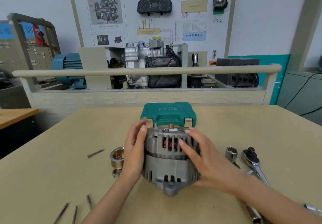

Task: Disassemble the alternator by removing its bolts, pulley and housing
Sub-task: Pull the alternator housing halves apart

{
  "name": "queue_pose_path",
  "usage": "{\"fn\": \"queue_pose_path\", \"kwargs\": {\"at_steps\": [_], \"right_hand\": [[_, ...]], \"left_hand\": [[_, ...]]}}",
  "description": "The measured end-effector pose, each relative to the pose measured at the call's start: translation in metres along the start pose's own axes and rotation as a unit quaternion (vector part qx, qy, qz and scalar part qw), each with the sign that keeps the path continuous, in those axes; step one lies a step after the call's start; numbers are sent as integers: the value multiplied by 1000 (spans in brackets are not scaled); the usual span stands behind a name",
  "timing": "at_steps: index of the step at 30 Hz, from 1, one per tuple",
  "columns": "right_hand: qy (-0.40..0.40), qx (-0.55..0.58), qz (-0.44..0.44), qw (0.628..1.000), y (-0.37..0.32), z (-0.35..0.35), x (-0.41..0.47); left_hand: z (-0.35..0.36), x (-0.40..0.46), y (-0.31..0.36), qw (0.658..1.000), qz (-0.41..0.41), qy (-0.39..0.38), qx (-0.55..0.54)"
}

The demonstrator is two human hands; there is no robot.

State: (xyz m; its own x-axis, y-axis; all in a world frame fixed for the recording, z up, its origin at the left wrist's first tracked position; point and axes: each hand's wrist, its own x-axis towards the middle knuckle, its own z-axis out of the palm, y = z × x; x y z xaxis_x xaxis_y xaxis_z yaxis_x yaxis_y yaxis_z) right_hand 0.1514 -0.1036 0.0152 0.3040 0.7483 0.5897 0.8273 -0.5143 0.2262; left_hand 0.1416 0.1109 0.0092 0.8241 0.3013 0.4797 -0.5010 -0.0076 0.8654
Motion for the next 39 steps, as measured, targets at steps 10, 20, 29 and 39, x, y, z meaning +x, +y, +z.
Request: {"fn": "queue_pose_path", "kwargs": {"at_steps": [10,20,29,39], "right_hand": [[64,505,555,659,-15,7,35],[265,597,483,584,-31,25,16],[334,604,403,601,-49,-2,20],[319,546,333,699,10,-133,126]], "left_hand": [[7,19,24,931,-339,-134,-18],[13,-13,25,966,-252,-56,-19],[26,-40,71,988,-144,-59,-19],[45,46,204,998,19,-66,-6]]}}
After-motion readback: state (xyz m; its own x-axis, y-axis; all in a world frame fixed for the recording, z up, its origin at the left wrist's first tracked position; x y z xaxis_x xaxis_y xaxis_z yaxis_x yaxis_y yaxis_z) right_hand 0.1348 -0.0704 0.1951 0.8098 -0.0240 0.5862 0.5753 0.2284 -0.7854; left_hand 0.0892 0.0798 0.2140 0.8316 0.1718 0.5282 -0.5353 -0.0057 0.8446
